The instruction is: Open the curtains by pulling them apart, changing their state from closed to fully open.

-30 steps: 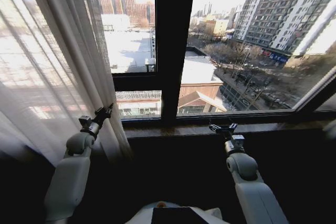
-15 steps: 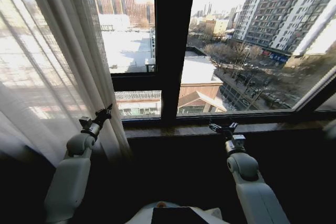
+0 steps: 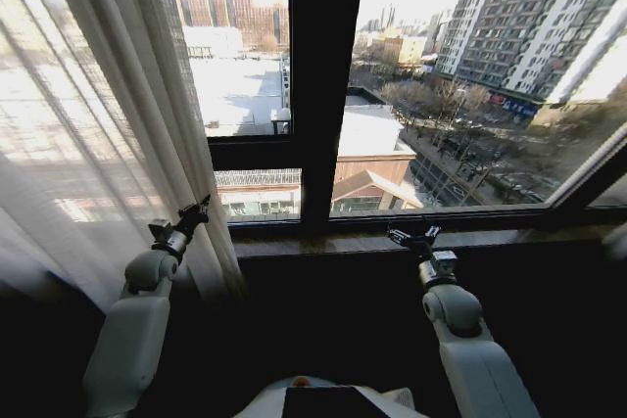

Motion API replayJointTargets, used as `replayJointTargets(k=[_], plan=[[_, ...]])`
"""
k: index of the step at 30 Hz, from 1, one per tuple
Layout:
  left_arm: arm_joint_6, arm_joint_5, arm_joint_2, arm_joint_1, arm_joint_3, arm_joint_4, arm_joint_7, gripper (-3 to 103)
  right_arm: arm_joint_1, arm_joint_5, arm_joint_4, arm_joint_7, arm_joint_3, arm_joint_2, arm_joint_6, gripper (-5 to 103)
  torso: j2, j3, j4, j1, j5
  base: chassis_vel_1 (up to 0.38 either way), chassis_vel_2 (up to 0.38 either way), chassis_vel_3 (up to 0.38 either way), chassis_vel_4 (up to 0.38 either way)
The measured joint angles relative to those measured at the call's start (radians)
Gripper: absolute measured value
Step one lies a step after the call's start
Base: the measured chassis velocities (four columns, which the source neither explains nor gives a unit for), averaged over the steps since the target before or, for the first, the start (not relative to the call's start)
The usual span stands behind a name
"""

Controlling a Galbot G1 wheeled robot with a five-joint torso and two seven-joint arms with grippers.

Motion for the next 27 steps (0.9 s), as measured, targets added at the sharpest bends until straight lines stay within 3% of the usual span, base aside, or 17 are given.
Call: replayJointTargets(k=[12, 27], plan=[[-0.001, 0.001, -0.001, 0.008, -0.009, -0.001, 0.0, 0, 0.0, -0.003, -0.002, 0.002, 0.002, -0.001, 0.0, 100, 0.0, 0.0, -0.0001, 0.0, 0.0001, 0.013, 0.01, -0.014, -0.014], [-0.005, 0.0, 0.005, 0.022, -0.019, -0.01, 0.001, 0, 0.0, -0.006, -0.001, 0.004, 0.002, 0.0, -0.002, 100, 0.0, 0.0, 0.0003, 0.0, -0.0003, 0.169, 0.163, -0.163, -0.159]])
